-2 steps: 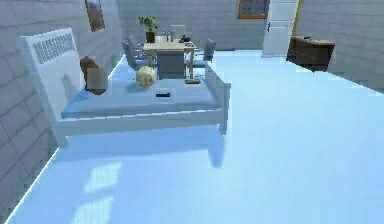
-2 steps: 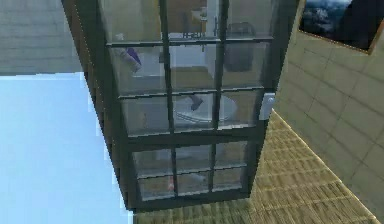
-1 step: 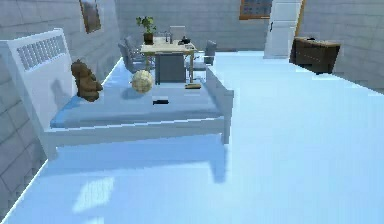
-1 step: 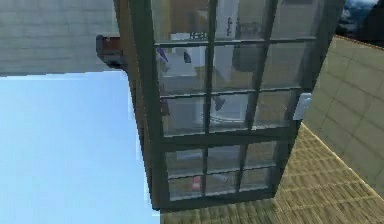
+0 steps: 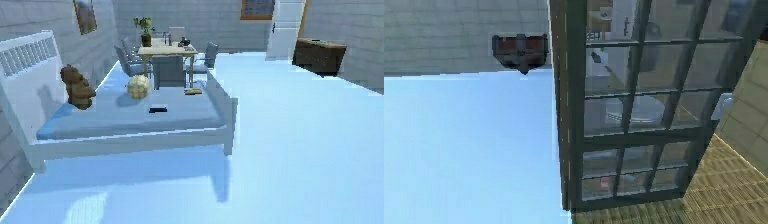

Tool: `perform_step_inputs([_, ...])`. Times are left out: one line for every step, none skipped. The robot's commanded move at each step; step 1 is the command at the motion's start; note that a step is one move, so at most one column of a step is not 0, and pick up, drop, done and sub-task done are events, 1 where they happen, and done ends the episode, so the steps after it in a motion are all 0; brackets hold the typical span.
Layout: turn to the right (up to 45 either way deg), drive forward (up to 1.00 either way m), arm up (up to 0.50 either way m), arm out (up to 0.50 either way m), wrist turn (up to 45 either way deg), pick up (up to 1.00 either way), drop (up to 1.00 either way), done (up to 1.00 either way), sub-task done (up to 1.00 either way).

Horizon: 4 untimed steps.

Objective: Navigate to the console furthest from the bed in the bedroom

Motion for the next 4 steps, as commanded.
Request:
perform_step_inputs([33.0,0.00,0.00,0.00,0.0,0.00,0.00,0.00,0.00])
perform_step_inputs([0.0,1.00,0.00,0.00,0.0,0.00,0.00,0.00,0.00])
perform_step_inputs([0.0,1.00,0.00,0.00,0.0,0.00,0.00,0.00,0.00])
perform_step_inputs([-24.0,0.00,0.00,0.00,0.0,0.00,0.00,0.00,0.00])
